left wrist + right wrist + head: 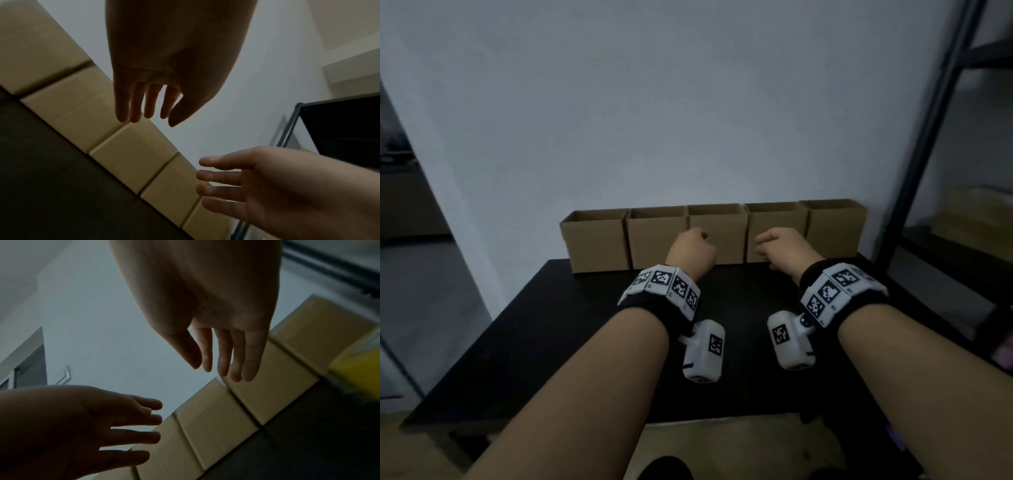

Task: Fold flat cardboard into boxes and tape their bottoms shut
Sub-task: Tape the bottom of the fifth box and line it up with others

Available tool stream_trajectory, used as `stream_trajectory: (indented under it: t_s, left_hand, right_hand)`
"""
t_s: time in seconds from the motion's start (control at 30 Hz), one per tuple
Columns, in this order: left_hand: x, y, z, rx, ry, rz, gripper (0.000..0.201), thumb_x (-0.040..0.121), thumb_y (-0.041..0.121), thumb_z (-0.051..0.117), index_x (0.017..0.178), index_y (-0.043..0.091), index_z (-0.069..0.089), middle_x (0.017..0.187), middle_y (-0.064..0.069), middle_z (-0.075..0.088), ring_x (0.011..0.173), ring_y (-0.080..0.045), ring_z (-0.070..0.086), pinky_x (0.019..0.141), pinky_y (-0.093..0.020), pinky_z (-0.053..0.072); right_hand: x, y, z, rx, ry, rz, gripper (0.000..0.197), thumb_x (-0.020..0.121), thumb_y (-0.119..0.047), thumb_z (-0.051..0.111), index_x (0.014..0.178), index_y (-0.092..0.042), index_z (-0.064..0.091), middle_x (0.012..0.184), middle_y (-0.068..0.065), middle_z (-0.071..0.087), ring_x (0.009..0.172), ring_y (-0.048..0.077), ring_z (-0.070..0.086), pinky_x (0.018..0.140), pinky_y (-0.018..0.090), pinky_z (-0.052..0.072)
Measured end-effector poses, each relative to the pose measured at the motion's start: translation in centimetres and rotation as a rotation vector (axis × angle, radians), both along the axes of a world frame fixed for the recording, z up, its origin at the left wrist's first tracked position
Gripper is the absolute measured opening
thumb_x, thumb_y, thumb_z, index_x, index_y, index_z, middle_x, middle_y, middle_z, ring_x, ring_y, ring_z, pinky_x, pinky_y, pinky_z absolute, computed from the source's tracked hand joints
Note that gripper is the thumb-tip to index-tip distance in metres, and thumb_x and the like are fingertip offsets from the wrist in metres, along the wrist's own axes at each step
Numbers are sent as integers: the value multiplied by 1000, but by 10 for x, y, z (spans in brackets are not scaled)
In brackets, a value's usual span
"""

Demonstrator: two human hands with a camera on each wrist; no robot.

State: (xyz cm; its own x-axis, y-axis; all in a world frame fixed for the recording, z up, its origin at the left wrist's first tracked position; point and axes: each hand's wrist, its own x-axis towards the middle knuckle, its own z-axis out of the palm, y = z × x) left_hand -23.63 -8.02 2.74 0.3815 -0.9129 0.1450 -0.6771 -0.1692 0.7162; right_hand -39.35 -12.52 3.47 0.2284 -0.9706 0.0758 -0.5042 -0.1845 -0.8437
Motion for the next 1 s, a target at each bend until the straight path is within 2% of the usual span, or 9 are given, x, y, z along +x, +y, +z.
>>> stream_trajectory:
  t_s: [0.1, 0.2, 0.3, 0.4, 0.5, 0.57, 0.63, 0.8, 1.0]
  left_hand:
    - [-35, -7, -1, 11, -40, -64, 49, 90, 9, 49, 139, 10, 45, 135, -14, 52, 117, -27, 55, 97, -37, 48]
    - [-63, -11, -4, 32, -84, -125, 48, 92, 9, 47, 139, 9, 45, 137, -13, 51, 118, -27, 54, 96, -34, 47]
    - [-85, -18, -9, 59, -108, -160, 47, 92, 9, 46, 139, 13, 47, 138, -12, 50, 118, -26, 54, 98, -36, 48]
    - [-105, -21, -13, 89, -131, -241, 46, 91, 6, 50, 136, 15, 52, 139, -9, 51, 122, -25, 52, 98, -33, 46]
    - [-126, -23, -20, 122, -190, -360, 44, 87, 7, 57, 130, 17, 59, 131, -7, 59, 115, -22, 57, 93, -29, 47]
    - [-138, -27, -26, 163, -222, -407, 47, 84, 4, 59, 129, 21, 60, 131, -6, 58, 109, -21, 60, 84, -28, 49]
    - [-147, -32, -33, 220, -245, -432, 52, 82, 4, 63, 130, 24, 59, 138, -7, 50, 110, -22, 59, 84, -29, 50]
    - [-159, -40, -42, 304, -363, -419, 57, 80, 21, 74, 134, 25, 54, 138, -10, 35, 118, -29, 50, 100, -35, 44]
    - [-159, -48, -47, 306, -311, -427, 49, 74, 25, 81, 116, 16, 57, 129, -9, 33, 99, -24, 49, 88, -29, 43]
  right_hand:
    - [-38, -2, 3, -16, 12, -47, 21, 95, -9, 54, 112, -10, 66, 117, 8, 63, 111, 24, 57, 100, 39, 47]
    - [-68, -4, 3, -30, 3, -99, 19, 94, -8, 56, 109, -8, 67, 116, 11, 64, 107, 24, 58, 97, 37, 48]
    - [-91, -4, 1, -25, 14, -147, 16, 94, -6, 56, 105, -7, 68, 108, 10, 64, 105, 25, 58, 93, 36, 46]
    - [-109, -4, -4, -17, 17, -180, 13, 94, -7, 56, 97, -8, 69, 101, 6, 61, 110, 26, 57, 96, 36, 45]
    - [-123, -5, -9, -12, 34, -217, 21, 93, -5, 54, 103, 7, 68, 113, 18, 66, 112, 33, 57, 95, 37, 45]
    - [-131, -8, -12, -9, 38, -242, 25, 92, -2, 54, 109, 14, 65, 117, 25, 64, 112, 38, 57, 94, 39, 46]
    - [-139, -10, -15, 6, 41, -253, 24, 93, -2, 53, 108, 12, 67, 116, 23, 65, 112, 37, 57, 94, 37, 46]
    - [-148, -22, -24, 24, 62, -255, 27, 94, -5, 50, 108, 9, 68, 116, 24, 64, 111, 37, 58, 97, 42, 48]
    - [-148, -29, -31, 52, 90, -244, 28, 98, -7, 48, 107, 9, 68, 116, 22, 65, 110, 36, 58, 99, 44, 47]
